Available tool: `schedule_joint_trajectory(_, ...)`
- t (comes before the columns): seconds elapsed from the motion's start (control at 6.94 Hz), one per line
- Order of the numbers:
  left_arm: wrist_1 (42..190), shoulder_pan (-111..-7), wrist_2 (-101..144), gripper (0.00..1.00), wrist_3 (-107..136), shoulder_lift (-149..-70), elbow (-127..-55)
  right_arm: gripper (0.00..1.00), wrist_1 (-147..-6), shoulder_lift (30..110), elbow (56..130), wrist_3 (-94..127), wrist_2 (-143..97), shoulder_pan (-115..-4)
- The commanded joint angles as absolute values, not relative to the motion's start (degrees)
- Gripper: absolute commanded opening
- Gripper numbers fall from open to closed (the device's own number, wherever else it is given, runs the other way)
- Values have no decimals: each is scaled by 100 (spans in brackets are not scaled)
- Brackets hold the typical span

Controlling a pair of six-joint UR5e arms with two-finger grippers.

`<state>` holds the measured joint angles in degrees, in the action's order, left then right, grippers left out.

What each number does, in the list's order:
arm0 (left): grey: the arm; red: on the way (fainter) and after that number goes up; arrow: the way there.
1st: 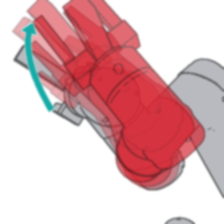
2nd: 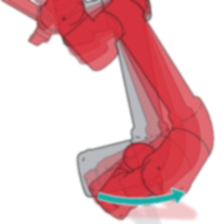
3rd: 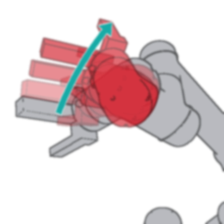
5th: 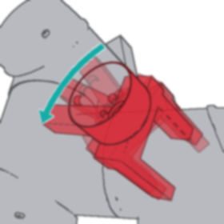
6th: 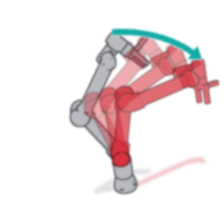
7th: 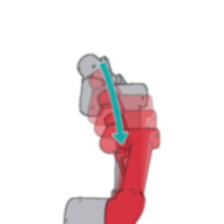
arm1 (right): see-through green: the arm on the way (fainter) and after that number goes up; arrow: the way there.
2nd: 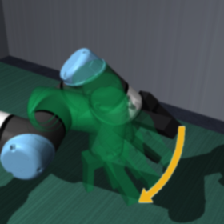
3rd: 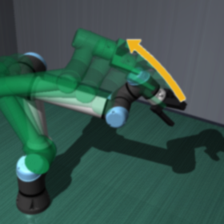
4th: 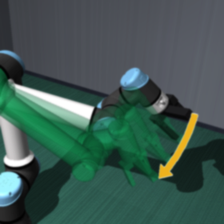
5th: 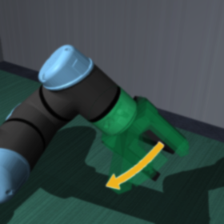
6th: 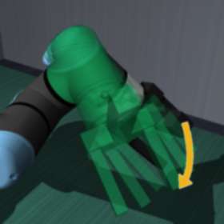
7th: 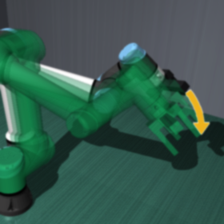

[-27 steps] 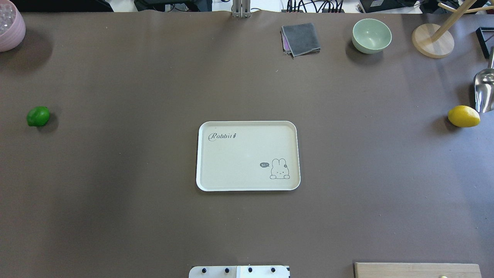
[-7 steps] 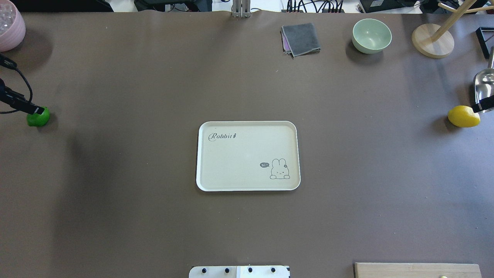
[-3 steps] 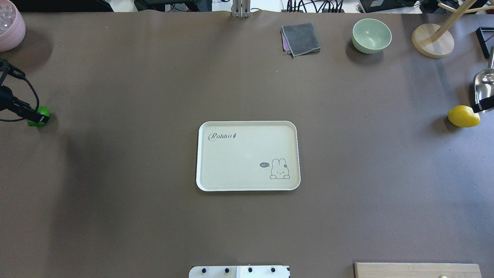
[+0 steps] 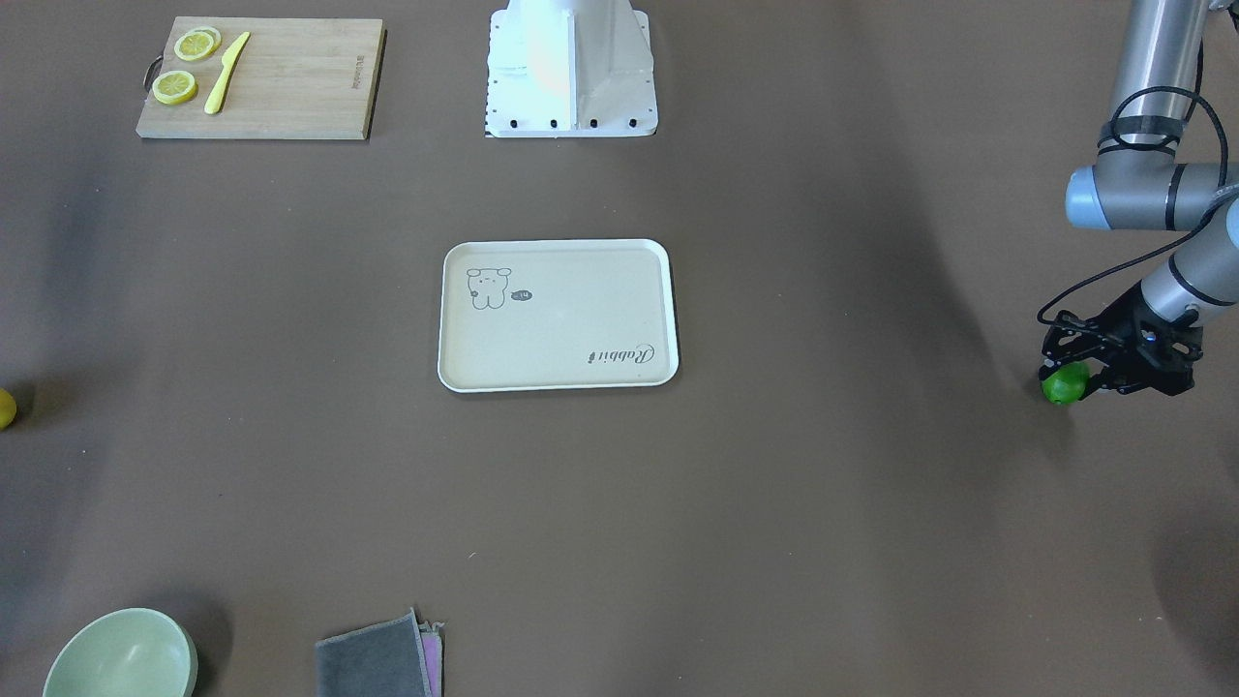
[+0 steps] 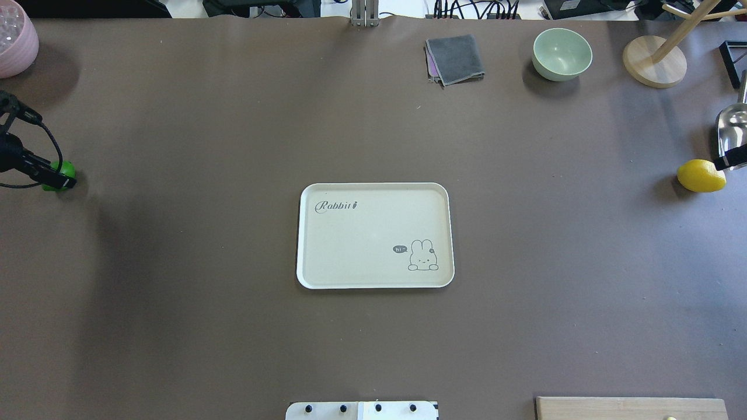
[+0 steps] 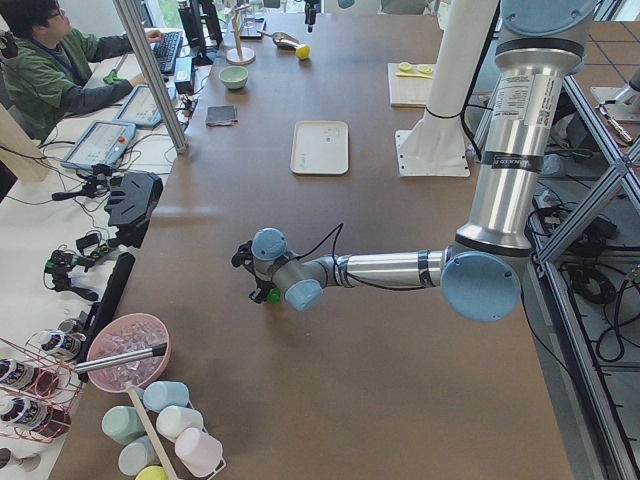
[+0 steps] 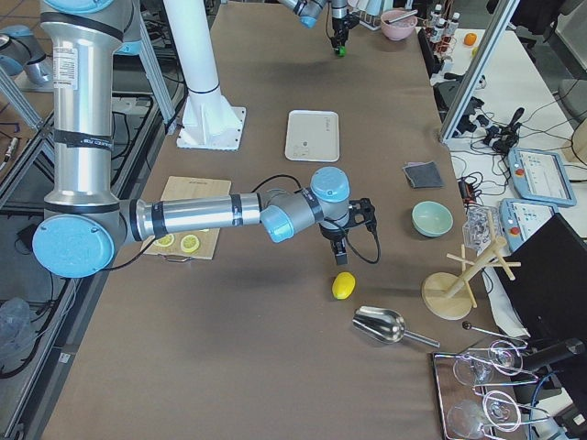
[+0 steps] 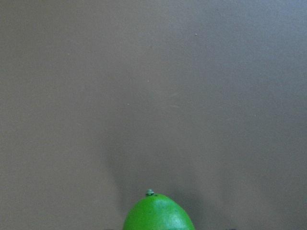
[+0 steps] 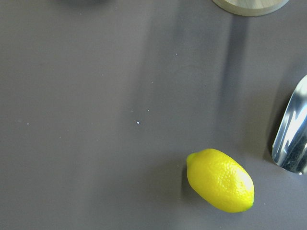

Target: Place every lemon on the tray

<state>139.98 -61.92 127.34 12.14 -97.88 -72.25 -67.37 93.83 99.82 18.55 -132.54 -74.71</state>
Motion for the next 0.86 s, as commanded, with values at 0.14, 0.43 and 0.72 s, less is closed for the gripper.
schedule_joint_trajectory(0.14,14010,-6179,12770,0,1753,-9905,-7767,100,-6732,9387,10002,1854,-13254,-7471)
schedule_joint_trajectory(0.43,14080,-5926,12771,0,3411,-10107,-8407,100,-6733,9413,10011,1863,-13263,-7471)
schedule_joint_trajectory(0.72,14141,-5075,12692,0,5465,-10587,-8946,100,-6732,9413,10019,1863,-13254,-7471)
